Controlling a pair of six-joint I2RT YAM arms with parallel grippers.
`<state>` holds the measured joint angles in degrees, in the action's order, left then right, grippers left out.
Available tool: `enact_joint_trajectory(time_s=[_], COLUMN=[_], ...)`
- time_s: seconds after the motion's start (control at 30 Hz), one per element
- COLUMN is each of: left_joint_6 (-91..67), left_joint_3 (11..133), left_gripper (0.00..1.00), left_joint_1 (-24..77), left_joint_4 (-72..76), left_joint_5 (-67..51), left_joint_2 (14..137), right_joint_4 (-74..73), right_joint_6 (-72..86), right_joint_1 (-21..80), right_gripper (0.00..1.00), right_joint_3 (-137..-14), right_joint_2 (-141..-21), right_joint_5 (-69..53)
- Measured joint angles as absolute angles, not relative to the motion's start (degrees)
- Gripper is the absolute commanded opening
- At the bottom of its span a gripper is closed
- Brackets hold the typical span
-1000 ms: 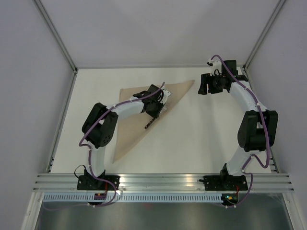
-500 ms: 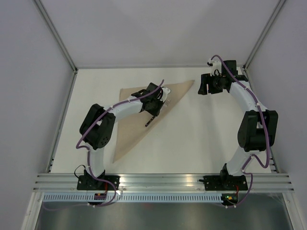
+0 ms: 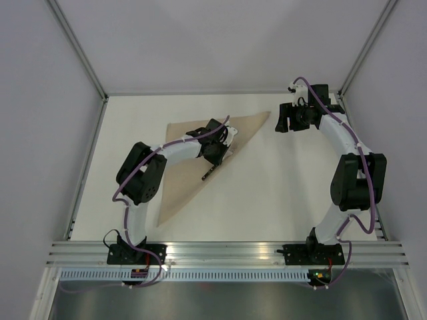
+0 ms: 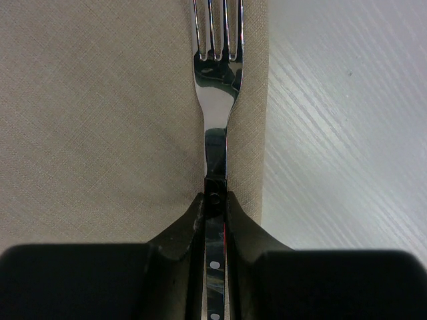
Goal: Fold the napkin, place the utensils inside, and roll it up
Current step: Place the utensil onto the napkin
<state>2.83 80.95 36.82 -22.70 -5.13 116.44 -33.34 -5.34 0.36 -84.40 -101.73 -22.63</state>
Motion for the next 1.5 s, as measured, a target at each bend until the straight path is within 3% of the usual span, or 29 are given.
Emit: enact_joint_trajectory(time_s=[0.83,1.27,1.5], left_joint_6=[2.8,2.8,2.8], left_joint_3=[80.9,80.9,80.9], left_gripper=[0.05,0.26,0.47], left_joint_1=[36.8,36.8,36.8], left_joint_4=[-22.7,-22.7,-22.8], left_joint_5=[-5.5,-5.5,-5.9], left_joint_2=[116.9,116.9,116.9], right_joint_4=[-32.9,-32.9,-32.9], right_joint_6=[-5.2,-5.2,-5.2], right_joint_1=[0.4,0.4,0.4], right_gripper=[0.72,0.72,0.72], right_joint_3=[-83.7,-83.7,-83.7], right_joint_2=[-101.7,-101.7,-101.7], right_joint_5=[-22.7,-22.7,-22.7])
